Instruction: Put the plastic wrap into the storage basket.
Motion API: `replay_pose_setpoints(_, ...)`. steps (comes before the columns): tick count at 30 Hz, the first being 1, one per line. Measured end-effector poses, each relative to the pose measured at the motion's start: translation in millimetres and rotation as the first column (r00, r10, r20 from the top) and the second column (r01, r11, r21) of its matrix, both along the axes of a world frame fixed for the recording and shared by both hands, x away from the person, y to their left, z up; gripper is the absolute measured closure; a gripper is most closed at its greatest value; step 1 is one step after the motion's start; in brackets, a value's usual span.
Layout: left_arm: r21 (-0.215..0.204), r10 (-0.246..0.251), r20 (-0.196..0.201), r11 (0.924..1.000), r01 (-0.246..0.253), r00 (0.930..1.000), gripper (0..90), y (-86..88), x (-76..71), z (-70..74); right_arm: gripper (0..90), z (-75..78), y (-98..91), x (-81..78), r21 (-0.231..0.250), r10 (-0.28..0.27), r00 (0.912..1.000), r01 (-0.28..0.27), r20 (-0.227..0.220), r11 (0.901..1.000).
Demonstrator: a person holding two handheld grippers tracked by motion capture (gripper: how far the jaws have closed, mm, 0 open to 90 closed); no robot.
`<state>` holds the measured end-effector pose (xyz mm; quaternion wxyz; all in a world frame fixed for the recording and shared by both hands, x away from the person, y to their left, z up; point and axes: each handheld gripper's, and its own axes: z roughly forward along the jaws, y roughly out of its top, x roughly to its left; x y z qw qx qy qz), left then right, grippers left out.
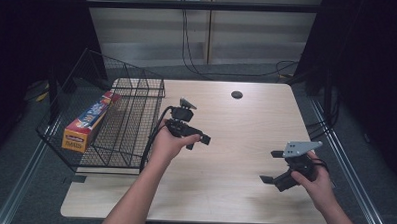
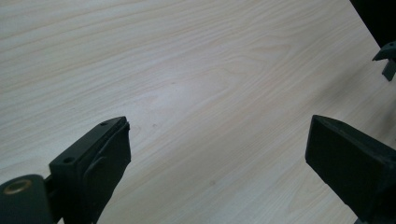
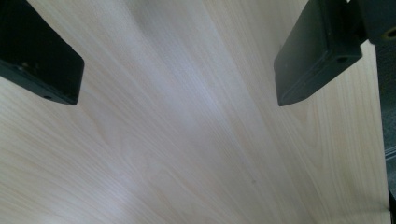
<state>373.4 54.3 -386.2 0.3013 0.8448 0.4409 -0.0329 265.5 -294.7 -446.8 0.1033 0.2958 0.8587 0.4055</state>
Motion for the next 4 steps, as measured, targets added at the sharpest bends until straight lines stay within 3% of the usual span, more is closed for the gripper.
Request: replay_pose_setpoints(4,-0.002,-0.021,-0.008,0.9998,0.021,0.9997,6.9,-1.8,-3.1,-4.6,1.7,-2.0,-2.2,1.8,0.008,-0.01,0.9999,0.01,-0.008,0.9999)
